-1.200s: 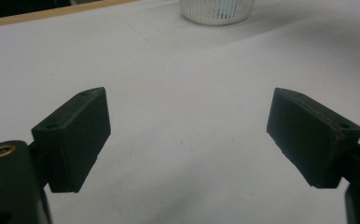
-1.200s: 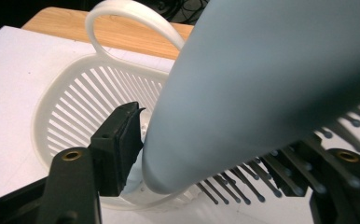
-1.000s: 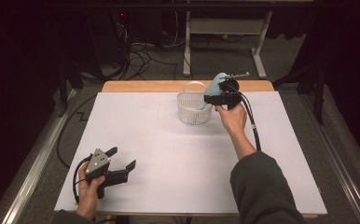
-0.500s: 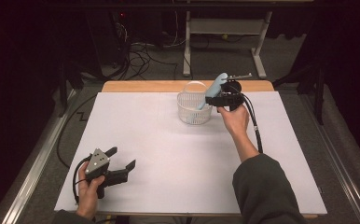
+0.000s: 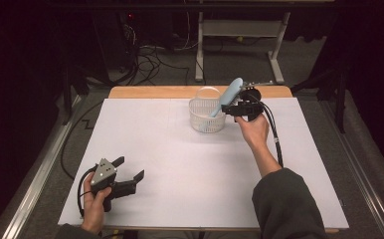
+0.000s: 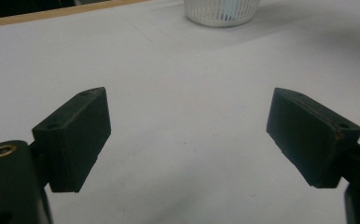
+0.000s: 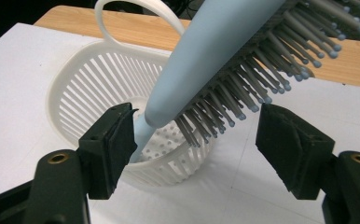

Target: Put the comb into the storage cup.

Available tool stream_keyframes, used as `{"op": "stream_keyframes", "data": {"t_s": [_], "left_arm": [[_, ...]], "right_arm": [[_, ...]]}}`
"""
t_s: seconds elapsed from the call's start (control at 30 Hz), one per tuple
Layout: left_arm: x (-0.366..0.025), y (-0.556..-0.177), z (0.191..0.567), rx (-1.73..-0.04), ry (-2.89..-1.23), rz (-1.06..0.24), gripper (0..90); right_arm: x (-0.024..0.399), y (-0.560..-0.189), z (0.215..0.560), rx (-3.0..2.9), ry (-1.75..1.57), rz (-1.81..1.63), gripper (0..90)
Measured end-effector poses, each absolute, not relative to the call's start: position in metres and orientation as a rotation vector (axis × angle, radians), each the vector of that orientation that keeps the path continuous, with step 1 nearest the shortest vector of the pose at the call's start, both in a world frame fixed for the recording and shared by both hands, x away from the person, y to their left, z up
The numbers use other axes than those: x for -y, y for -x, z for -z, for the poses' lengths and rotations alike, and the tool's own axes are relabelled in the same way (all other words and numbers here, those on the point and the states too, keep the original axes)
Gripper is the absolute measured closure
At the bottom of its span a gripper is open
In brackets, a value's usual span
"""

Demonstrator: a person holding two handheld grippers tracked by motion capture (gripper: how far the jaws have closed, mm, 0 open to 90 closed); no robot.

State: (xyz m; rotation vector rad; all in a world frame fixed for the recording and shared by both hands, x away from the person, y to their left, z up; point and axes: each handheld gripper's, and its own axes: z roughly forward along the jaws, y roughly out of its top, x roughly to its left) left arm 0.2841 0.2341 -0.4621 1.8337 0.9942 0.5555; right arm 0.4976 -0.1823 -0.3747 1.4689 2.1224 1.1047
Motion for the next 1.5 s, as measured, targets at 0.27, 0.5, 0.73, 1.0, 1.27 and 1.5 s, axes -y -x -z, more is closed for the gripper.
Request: {"op": "stream_keyframes", "data": {"t_s": [0.27, 0.5, 0.73, 1.0, 1.27, 1.5], "left_arm": [[-0.235, -0.284, 0.462, -1.003, -1.821, -0.556, 14.7], [-0.235, -0.284, 0.462, -1.015, -1.788, -0.554, 14.1], [-0.236, -0.284, 0.462, -1.023, -1.777, -0.552, 14.1], [-0.236, -0.284, 0.463, -1.032, -1.775, -0.547, 14.2], [-0.236, -0.285, 0.463, -1.039, -1.779, -0.541, 15.3], [-0.236, -0.285, 0.463, -1.054, -1.776, -0.541, 15.6]], "right_arm": [[0.184, -0.491, 0.370, -2.120, -1.436, -1.120, 28.9], [0.186, -0.488, 0.369, -2.119, -1.428, -1.121, 28.9], [0.189, -0.483, 0.368, -2.120, -1.418, -1.130, 28.9], [0.193, -0.476, 0.365, -2.117, -1.406, -1.146, 28.9], [0.197, -0.469, 0.365, -2.120, -1.387, -1.158, 28.9], [0.201, -0.464, 0.365, -2.121, -1.378, -1.168, 28.9]]}}
